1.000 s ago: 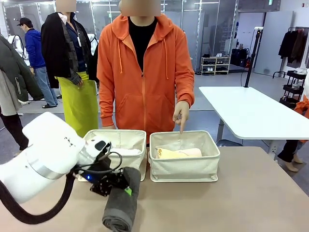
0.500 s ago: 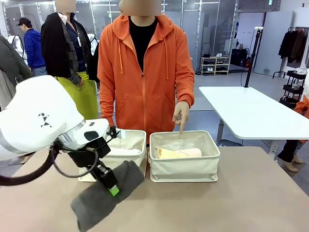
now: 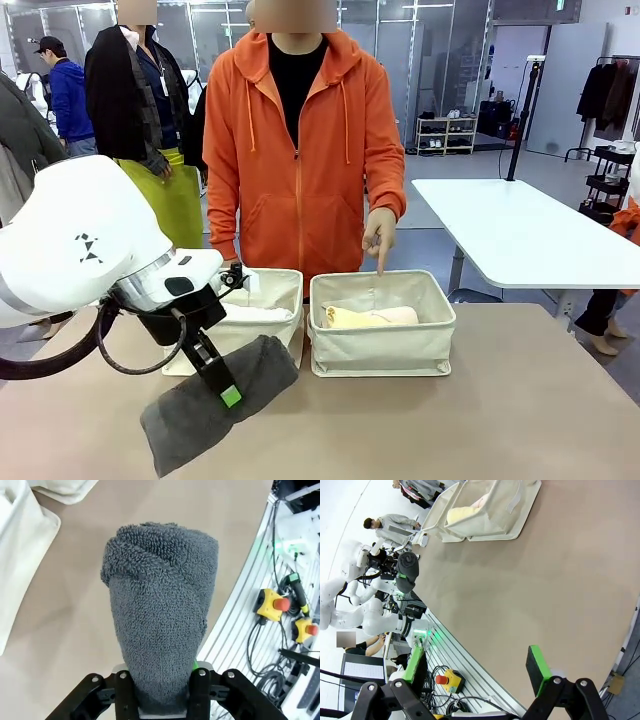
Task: Divide the towels into two baskets.
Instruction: Pick up one hotel-folded towel from the bottom of the table and place it in the Fabric basket indicated by the person.
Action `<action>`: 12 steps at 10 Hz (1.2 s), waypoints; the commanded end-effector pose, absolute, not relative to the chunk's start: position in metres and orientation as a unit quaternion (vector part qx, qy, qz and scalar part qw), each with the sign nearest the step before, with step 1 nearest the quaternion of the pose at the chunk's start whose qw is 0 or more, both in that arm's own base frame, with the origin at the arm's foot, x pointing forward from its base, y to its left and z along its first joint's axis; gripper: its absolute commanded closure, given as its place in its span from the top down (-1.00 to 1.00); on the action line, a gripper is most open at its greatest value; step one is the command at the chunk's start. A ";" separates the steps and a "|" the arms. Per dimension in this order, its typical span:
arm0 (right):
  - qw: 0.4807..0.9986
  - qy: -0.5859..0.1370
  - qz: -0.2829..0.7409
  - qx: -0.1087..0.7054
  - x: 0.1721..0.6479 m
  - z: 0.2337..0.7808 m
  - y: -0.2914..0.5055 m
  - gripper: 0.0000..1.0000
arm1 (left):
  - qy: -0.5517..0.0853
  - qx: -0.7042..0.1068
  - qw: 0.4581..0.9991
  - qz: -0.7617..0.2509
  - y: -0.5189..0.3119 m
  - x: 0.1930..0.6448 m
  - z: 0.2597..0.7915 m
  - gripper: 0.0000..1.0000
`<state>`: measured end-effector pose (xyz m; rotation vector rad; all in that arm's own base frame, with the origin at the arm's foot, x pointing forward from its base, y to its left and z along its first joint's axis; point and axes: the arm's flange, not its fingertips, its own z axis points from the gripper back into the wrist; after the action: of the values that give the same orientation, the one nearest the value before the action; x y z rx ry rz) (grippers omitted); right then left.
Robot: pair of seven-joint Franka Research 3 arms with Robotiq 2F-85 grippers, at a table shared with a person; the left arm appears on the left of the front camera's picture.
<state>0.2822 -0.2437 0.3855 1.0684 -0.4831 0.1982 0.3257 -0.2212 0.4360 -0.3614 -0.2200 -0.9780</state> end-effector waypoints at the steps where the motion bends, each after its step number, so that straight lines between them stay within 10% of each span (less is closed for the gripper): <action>1: 0.825 -0.232 0.090 0.508 0.281 0.390 -0.245 1.00 | -0.109 -0.176 0.860 -0.467 -0.220 0.326 0.438 -0.30; 8: 0.825 -0.232 0.090 0.508 0.281 0.390 -0.245 1.00 | -0.123 0.087 0.627 -0.764 -0.433 0.423 0.539 -0.30; 12: 0.825 -0.232 0.090 0.508 0.281 0.390 -0.245 1.00 | -0.153 0.146 0.617 -0.758 -0.500 0.513 0.519 -0.30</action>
<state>0.2822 -0.2437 0.3857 1.0683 -0.4825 0.1984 0.5027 -0.4764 0.5126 0.3195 -0.3367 -1.7784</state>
